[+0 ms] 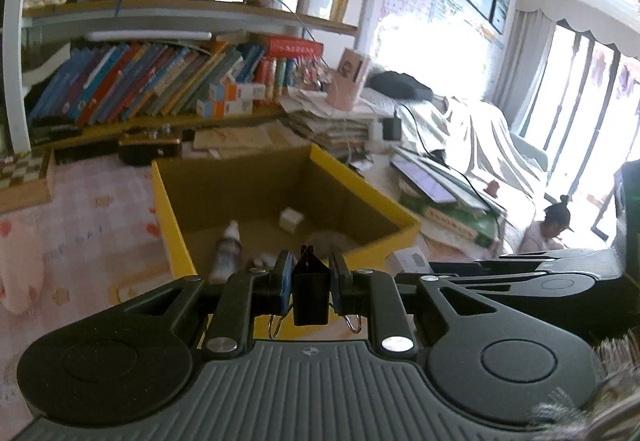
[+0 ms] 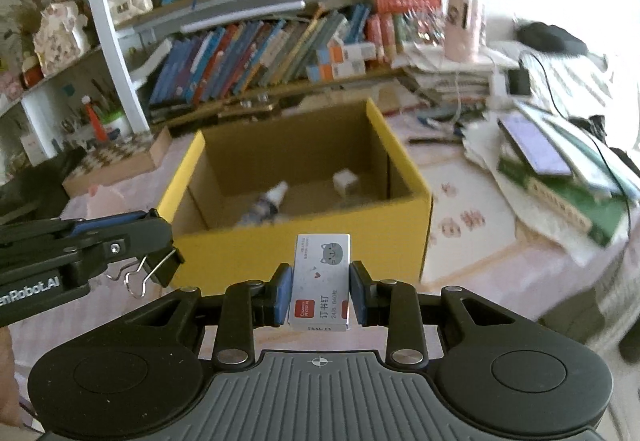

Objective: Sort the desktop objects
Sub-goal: 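Lower the clip and card box into the box and open both tools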

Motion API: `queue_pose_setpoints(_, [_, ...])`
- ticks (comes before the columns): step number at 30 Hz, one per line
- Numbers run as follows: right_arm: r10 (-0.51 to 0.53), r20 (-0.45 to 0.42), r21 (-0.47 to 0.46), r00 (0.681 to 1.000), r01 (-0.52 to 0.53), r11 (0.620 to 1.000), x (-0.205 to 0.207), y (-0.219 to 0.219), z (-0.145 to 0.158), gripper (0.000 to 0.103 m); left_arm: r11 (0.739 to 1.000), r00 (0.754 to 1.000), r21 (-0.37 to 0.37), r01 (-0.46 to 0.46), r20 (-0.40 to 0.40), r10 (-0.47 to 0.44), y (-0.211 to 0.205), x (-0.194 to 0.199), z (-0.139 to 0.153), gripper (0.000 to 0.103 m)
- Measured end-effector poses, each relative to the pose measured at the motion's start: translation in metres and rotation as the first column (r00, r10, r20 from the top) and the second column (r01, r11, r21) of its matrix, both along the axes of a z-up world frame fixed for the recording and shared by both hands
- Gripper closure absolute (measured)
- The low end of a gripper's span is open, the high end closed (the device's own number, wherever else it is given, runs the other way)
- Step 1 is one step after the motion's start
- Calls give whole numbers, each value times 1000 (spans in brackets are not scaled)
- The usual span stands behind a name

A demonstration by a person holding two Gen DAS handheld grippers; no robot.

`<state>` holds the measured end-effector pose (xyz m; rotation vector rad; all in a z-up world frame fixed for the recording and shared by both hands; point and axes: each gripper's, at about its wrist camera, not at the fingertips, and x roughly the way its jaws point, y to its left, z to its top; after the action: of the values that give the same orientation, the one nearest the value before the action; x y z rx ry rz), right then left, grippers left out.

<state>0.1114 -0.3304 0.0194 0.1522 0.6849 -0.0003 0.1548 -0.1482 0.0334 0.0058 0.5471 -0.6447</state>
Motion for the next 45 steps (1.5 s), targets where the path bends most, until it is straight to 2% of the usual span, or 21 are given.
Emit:
queue_pose_setpoints(7, [86, 42, -21, 995, -85, 996, 46, -15, 8, 72, 999, 998, 24, -43, 36, 42, -22, 35, 8, 86])
queue_pose_setpoints(11, [149, 28, -51, 988, -147, 988, 80, -18, 4, 72, 996, 997, 52, -68, 30, 67, -32, 67, 7, 86])
queue_pose_setpoints(14, [228, -9, -108, 974, -228, 968, 110, -14, -2, 72, 993, 997, 94, -78, 20, 77, -42, 97, 3, 86])
queue_pose_setpoints(16, [295, -52, -160, 954, -300, 940, 131, -9, -9, 72, 989, 997, 127, -77, 1, 78, -50, 115, -4, 86])
queue_pose_setpoints(21, [440, -195, -276, 877, -479, 833, 180, 11, -29, 72, 966, 994, 252, -61, -74, 82, -75, 159, -28, 86])
queue_pose_setpoints(23, [472, -244, -304, 847, -529, 792, 193, 18, -38, 72, 955, 990, 291, -52, -109, 88, -83, 172, -37, 86])
queue_pose_setpoints(26, [497, -307, -309, 812, -579, 754, 207, 22, -47, 72, 944, 982, 326, -44, -158, 100, -89, 186, -46, 86])
queue_pose_setpoints(29, [511, -365, -291, 778, -617, 731, 220, 26, -55, 72, 939, 982, 342, -45, -156, 104, -93, 192, -47, 86])
queue_pose_setpoints(31, [512, -385, -305, 768, -630, 714, 224, 28, -60, 72, 935, 979, 353, -43, -173, 110, -94, 195, -50, 86])
queue_pose_setpoints(36, [517, -409, -264, 752, -639, 722, 228, 25, -66, 71, 935, 977, 350, -56, -176, 124, -93, 196, -50, 85])
queue_pose_setpoints(38, [522, -402, -266, 752, -642, 719, 228, 25, -64, 71, 938, 978, 339, -72, -159, 132, -92, 196, -47, 83])
queue_pose_setpoints(39, [521, -400, -267, 754, -640, 720, 229, 24, -63, 71, 939, 980, 334, -79, -148, 135, -91, 195, -46, 77])
queue_pose_setpoints(40, [519, -398, -267, 756, -637, 723, 230, 23, -63, 71, 940, 981, 331, -85, -138, 137, -90, 193, -44, 66])
queue_pose_setpoints(41, [516, -396, -264, 760, -632, 728, 230, 22, -62, 70, 939, 982, 330, -94, -125, 142, -90, 192, -42, 61])
queue_pose_setpoints(42, [513, -393, -262, 763, -628, 733, 231, 21, -61, 67, 938, 983, 328, -107, -107, 150, -88, 188, -40, 53])
queue_pose_setpoints(45, [510, -358, -261, 782, -608, 749, 227, 17, -50, 49, 942, 984, 308, -132, -74, 162, -83, 180, -31, 46])
